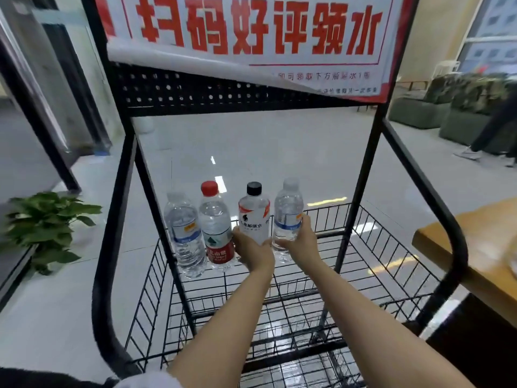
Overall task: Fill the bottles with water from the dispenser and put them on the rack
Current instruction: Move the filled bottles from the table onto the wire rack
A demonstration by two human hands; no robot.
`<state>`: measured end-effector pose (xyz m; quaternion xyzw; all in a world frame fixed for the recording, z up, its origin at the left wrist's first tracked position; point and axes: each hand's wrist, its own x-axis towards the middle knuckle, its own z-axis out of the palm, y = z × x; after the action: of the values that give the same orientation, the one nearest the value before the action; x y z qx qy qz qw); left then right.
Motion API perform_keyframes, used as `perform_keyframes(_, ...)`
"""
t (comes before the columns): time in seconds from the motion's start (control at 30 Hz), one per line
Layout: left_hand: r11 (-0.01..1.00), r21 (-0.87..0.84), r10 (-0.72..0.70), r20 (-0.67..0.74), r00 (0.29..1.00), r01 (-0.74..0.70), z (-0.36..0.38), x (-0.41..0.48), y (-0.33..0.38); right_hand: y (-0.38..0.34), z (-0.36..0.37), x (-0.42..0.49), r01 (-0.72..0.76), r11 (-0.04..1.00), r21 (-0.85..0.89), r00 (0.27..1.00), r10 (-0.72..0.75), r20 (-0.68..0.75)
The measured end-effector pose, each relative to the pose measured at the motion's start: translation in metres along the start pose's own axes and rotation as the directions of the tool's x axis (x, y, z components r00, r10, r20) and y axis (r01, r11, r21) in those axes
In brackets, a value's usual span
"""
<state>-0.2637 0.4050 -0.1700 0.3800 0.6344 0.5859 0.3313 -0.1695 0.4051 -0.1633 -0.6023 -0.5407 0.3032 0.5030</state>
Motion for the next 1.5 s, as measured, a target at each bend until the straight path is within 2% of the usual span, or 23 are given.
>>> perform_keyframes(0.17,1.0,0.018,-0.022,0.006,1.0,0.022,0.008,0.004,-0.014,0.005,0.004,0.0,-0.003,0.999,0.041,1.0,0.003,0.002)
perform_keyframes(0.3,0.986,0.058,-0.159,-0.009,0.987,0.159,0.009,0.006,-0.018,0.006,0.004,-0.002,-0.014,0.999,0.042,1.0,0.013,0.027)
perform_keyframes(0.43,0.973,0.081,-0.219,0.008,0.976,0.218,0.008,0.003,-0.015,0.001,0.002,-0.005,-0.056,0.998,0.013,0.997,0.056,0.053)
perform_keyframes(0.63,0.938,0.121,-0.332,0.034,0.943,0.326,0.001,-0.008,0.012,-0.018,-0.018,-0.02,-0.027,0.998,-0.052,0.994,0.032,0.106)
perform_keyframes(0.7,0.945,0.109,-0.314,0.045,0.948,0.308,-0.003,-0.021,0.026,-0.031,-0.031,-0.031,-0.018,0.997,-0.069,0.996,0.024,0.089)
perform_keyframes(0.8,0.982,0.082,-0.175,0.051,0.983,0.17,-0.004,-0.052,0.05,-0.053,-0.063,-0.058,0.07,0.992,-0.101,0.997,-0.068,0.022)
perform_keyframes(0.9,0.994,-0.088,-0.051,0.147,0.988,0.065,0.002,-0.096,0.076,-0.072,-0.108,-0.096,0.166,0.977,-0.134,0.979,-0.18,-0.097)
perform_keyframes(1.0,0.976,-0.216,0.06,0.304,0.951,0.007,0.013,-0.149,0.1,-0.081,-0.158,-0.136,0.228,0.958,-0.173,0.929,-0.267,-0.256)
perform_keyframes(1.1,0.945,-0.326,0.175,0.482,0.858,-0.01,0.028,-0.204,0.119,-0.084,-0.208,-0.176,0.237,0.938,-0.251,0.858,-0.324,-0.398)
perform_keyframes(1.23,0.919,-0.393,0.279,0.608,0.743,-0.024,0.049,-0.261,0.143,-0.079,-0.258,-0.211,0.176,0.892,-0.417,0.678,-0.417,-0.605)
perform_keyframes(1.33,0.933,-0.36,0.286,0.694,0.66,-0.026,0.069,-0.287,0.154,-0.073,-0.285,-0.224,0.067,0.906,-0.418,0.577,-0.377,-0.725)
perform_keyframes(1.5,0.951,-0.291,0.294,0.751,0.591,-0.104,0.102,-0.294,0.165,-0.066,-0.319,-0.217,-0.123,0.915,-0.383,0.504,-0.275,-0.819)
